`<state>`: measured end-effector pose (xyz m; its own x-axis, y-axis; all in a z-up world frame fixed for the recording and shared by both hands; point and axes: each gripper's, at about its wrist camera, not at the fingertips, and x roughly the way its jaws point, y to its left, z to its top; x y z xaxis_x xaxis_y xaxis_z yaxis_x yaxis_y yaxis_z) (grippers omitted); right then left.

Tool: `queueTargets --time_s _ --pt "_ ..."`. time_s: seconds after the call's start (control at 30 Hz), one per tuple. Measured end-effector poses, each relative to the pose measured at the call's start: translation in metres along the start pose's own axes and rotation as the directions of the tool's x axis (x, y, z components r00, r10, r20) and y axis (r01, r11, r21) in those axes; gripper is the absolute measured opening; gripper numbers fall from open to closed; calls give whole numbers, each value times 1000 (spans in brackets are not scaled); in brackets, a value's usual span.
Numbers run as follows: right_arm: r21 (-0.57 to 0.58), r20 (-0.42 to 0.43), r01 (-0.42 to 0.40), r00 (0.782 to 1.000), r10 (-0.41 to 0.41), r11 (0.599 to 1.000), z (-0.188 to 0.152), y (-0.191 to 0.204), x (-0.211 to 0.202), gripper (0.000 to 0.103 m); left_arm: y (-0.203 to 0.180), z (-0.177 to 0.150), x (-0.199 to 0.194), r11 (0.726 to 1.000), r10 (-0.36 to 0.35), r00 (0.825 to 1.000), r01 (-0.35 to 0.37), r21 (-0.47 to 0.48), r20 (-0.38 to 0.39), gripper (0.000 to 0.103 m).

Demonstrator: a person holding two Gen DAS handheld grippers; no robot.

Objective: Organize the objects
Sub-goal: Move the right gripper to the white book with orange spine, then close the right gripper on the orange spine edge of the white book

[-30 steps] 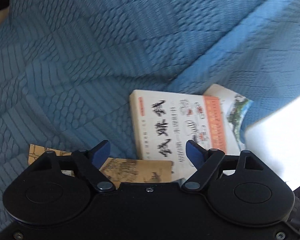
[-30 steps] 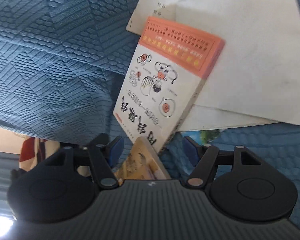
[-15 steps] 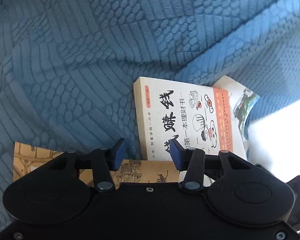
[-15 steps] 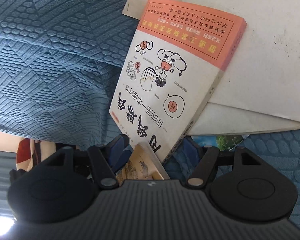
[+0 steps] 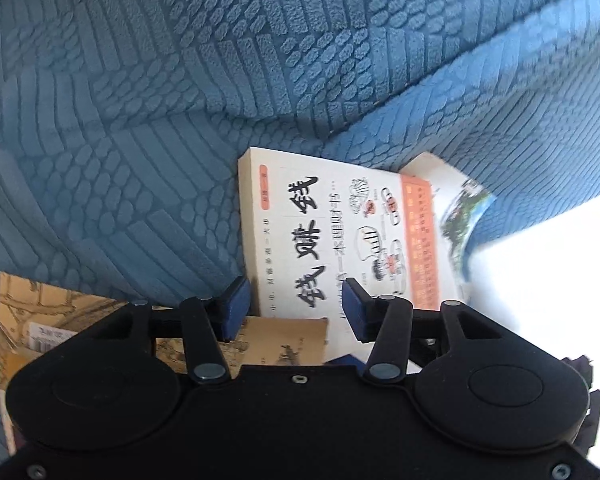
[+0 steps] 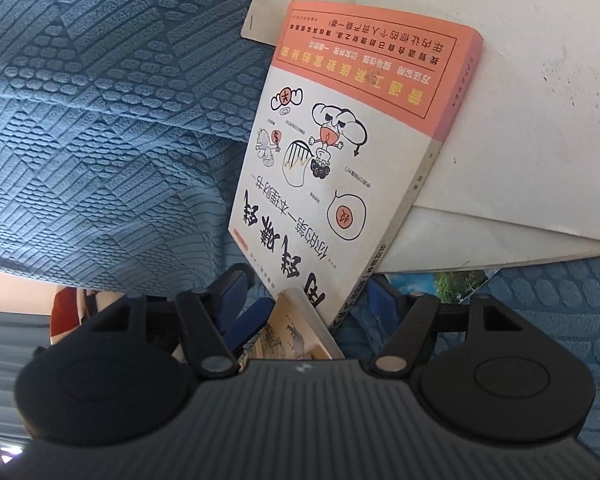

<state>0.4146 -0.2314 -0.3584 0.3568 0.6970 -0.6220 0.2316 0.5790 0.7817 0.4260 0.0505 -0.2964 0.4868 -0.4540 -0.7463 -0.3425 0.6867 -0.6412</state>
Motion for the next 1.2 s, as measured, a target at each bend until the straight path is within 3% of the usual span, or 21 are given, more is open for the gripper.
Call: queueTargets --time_s 0.17,0.2,0.23,0.27,0.33,0.4,0.57,0.63,0.7,0.77,1.0,1.1,1.2 --pt "-9 20 -18 1000 18 1000 3 3 -9 71 20 7 -3 986 -109 994 105 -128 -21 49" --pt "-15 38 -72 997 73 997 3 2 -13 44 21 7 -3 984 -113 993 109 -138 -19 50" --pt "-55 69 -182 980 185 982 5 8 -20 34 22 8 -3 984 -113 993 109 -144 -18 50" --pt "-126 91 -215 970 227 969 8 21 -29 36 22 8 -2 983 -114 993 111 -147 -17 51" --pt "-315 181 -195 948 261 929 9 48 -51 35 22 7 -1 982 -121 992 117 -147 -19 53" --pt "-349 224 -147 946 235 926 13 55 -61 36 20 7 0 986 -111 994 107 -131 -19 53" --pt "-199 257 -111 953 161 974 33 26 -66 37 13 4 0 997 -40 999 40 -66 -1 52" --pt "-179 274 -52 956 100 983 38 17 -67 43 10 3 1 999 -12 1000 12 -40 5 51" --pt "-174 309 42 951 14 984 45 10 -69 65 7 1 2 1000 23 1000 -23 -10 12 47" --pt "-170 351 122 935 -55 978 52 1 -73 70 2 -1 6 998 58 998 -58 22 23 41" --pt "-178 303 252 934 -190 951 64 -23 -58 70 -8 -6 10 990 103 993 -107 89 48 27" --pt "-236 307 288 928 -210 928 59 -19 -50 74 -8 -6 13 990 101 994 -106 99 46 24" --pt "-232 292 248 940 -176 940 56 -19 -48 79 -8 -7 15 990 91 995 -94 105 40 24"
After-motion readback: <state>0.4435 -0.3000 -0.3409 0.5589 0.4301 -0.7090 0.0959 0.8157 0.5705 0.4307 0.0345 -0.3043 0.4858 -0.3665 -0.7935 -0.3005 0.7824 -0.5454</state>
